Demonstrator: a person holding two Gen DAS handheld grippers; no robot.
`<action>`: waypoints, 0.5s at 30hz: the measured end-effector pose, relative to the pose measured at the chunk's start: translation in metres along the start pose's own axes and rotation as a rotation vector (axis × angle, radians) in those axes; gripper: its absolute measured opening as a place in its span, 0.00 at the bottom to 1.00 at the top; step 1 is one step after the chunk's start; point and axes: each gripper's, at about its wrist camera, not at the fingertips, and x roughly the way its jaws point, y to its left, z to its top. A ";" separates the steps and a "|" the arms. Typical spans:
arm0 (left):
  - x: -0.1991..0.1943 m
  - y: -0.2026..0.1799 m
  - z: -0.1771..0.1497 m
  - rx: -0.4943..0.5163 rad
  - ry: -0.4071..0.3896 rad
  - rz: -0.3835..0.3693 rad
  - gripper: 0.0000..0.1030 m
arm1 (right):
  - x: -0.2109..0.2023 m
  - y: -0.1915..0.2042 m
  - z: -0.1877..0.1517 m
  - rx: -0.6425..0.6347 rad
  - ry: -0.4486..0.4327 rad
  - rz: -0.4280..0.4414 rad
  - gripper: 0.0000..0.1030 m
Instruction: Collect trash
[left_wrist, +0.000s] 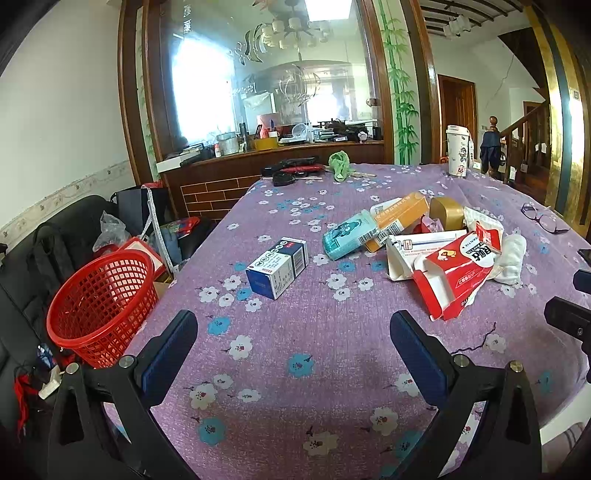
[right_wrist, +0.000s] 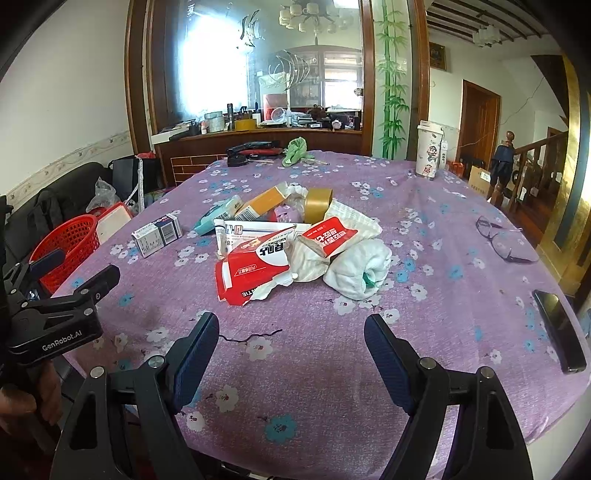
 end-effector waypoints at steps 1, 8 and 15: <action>0.000 0.000 0.000 0.000 0.002 0.001 1.00 | 0.000 0.000 0.000 0.000 0.000 0.000 0.82; 0.001 -0.001 0.001 0.002 0.007 0.002 1.00 | 0.001 0.002 0.000 -0.003 0.003 0.007 0.82; 0.009 0.011 0.013 0.036 0.023 -0.009 1.00 | 0.011 -0.003 0.013 0.008 0.048 0.125 0.72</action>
